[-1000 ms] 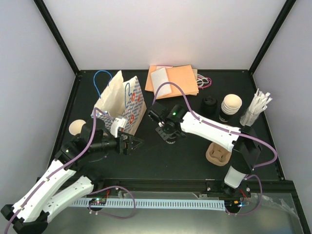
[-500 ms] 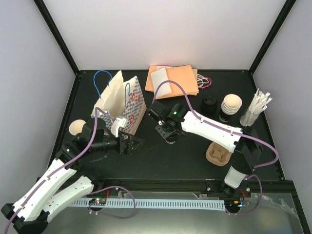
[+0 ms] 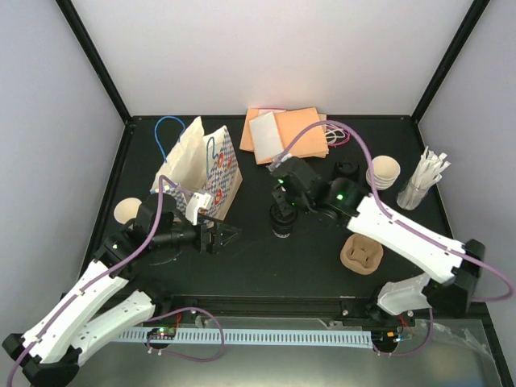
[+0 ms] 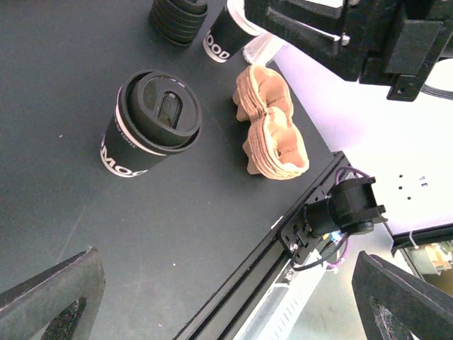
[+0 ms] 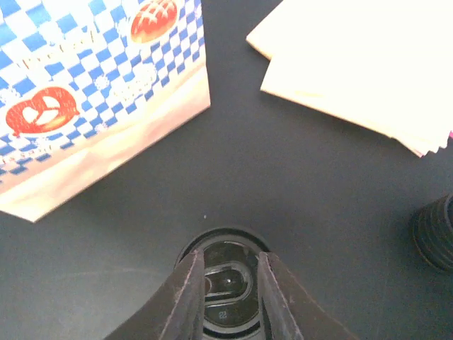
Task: Pack the takeout coffee
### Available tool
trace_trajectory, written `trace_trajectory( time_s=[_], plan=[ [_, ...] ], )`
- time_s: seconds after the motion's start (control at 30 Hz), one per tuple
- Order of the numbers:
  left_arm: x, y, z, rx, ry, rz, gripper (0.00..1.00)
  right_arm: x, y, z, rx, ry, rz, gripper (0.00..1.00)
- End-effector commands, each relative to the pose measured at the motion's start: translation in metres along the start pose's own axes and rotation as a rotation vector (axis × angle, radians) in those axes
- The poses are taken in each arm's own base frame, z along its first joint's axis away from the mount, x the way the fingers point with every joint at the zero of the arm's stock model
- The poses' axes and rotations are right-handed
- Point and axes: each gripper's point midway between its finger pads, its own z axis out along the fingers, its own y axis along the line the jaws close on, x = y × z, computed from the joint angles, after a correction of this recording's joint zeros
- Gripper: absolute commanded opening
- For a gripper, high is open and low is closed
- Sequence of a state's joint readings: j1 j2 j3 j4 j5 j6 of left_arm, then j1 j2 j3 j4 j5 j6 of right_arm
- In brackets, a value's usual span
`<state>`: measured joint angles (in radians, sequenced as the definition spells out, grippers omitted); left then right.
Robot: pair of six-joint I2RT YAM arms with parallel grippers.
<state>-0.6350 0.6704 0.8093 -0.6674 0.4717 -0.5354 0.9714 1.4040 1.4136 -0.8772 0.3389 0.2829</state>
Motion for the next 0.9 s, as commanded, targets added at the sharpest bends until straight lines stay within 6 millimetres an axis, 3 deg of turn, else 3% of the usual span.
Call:
trace_trajectory(
  time_s=[0.0, 0.1, 0.2, 0.33, 0.4, 0.7, 0.87],
  plan=[
    [-0.013, -0.014, 0.001, 0.049, -0.037, 0.04, 0.98, -0.019, -0.012, -0.013, -0.001, -0.184, 0.026, 0.26],
    [-0.014, -0.017, 0.005, 0.059, -0.035, 0.046, 0.98, -0.008, -0.018, -0.01, 0.023, -0.193, -0.01, 0.29],
    [-0.015, -0.02, 0.008, 0.076, -0.039, 0.059, 0.99, 0.005, -0.02, -0.006, 0.014, -0.131, -0.01, 0.57],
    [-0.018, -0.025, 0.012, 0.094, -0.052, 0.076, 0.99, 0.018, -0.005, -0.002, -0.086, -0.082, -0.03, 0.81],
    [-0.019, -0.027, 0.015, 0.1, -0.047, 0.079, 0.99, 0.024, -0.003, 0.003, -0.103, -0.056, -0.021, 0.99],
    [-0.038, -0.03, 0.016, 0.054, -0.104, 0.105, 0.99, 0.06, 0.002, 0.029, -0.111, 0.099, -0.032, 1.0],
    [-0.046, -0.019, 0.021, -0.007, -0.132, 0.081, 0.99, 0.072, 0.006, 0.039, -0.12, 0.151, -0.046, 0.99]
  ],
)
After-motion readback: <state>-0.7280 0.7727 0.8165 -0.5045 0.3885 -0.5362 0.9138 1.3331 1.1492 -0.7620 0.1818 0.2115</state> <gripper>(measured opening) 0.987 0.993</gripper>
